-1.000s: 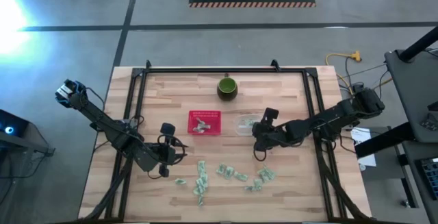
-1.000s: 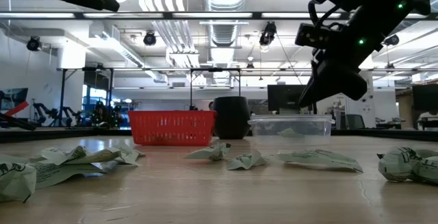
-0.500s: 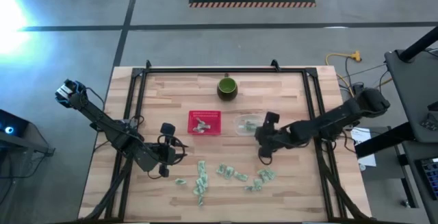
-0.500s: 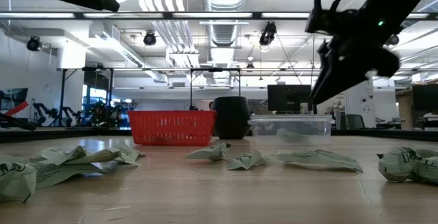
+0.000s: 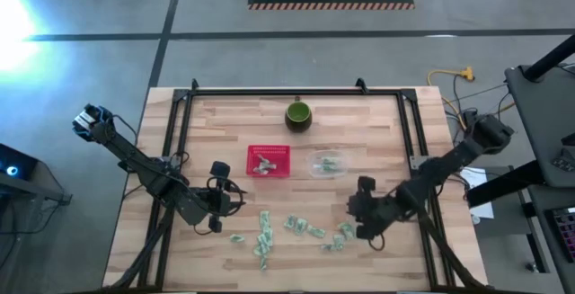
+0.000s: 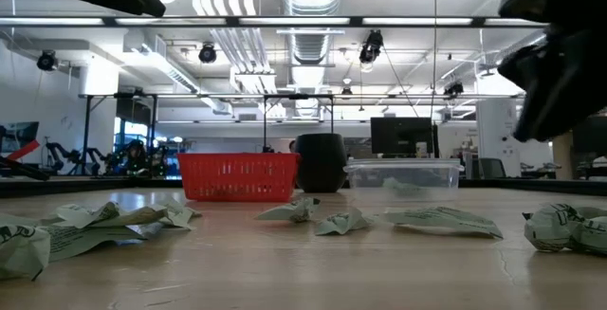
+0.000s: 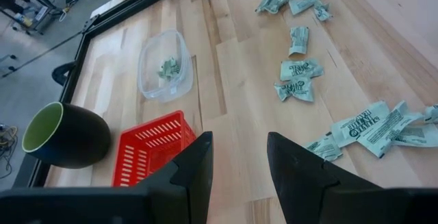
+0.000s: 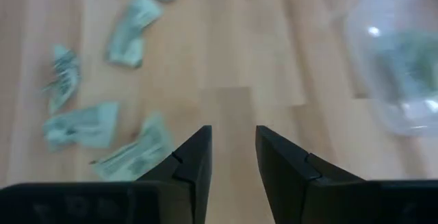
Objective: Pick and place items into bin
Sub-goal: Put the stevia packet into the transparent bin
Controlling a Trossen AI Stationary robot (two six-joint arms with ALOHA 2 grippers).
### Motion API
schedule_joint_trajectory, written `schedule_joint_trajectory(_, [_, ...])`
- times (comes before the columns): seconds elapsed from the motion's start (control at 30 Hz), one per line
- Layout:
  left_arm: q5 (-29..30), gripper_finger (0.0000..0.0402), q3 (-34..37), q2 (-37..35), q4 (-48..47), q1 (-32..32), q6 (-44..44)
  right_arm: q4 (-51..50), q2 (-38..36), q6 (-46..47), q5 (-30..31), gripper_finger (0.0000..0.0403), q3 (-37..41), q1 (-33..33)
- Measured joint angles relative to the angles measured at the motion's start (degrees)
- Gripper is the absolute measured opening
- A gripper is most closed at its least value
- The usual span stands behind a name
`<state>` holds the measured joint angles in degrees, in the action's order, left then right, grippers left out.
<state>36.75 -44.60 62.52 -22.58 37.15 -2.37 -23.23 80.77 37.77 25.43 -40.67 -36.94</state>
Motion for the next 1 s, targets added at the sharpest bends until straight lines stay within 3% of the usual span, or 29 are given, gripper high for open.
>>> schedule_joint_trajectory(0.37, [0.0, 0.0123, 0.0, 0.0, -0.23, 0.0, 1.25, 9.17, 8.79, 0.57, -0.62, 0.0104, -0.12, -3.43])
schedule_joint_trajectory(1.0, [-0.04, 0.0123, 0.76, 2.82, 1.07, 0.04, 1.24, 10.77, 11.18, 5.63, -1.99, 0.0179, 0.42, -3.38])
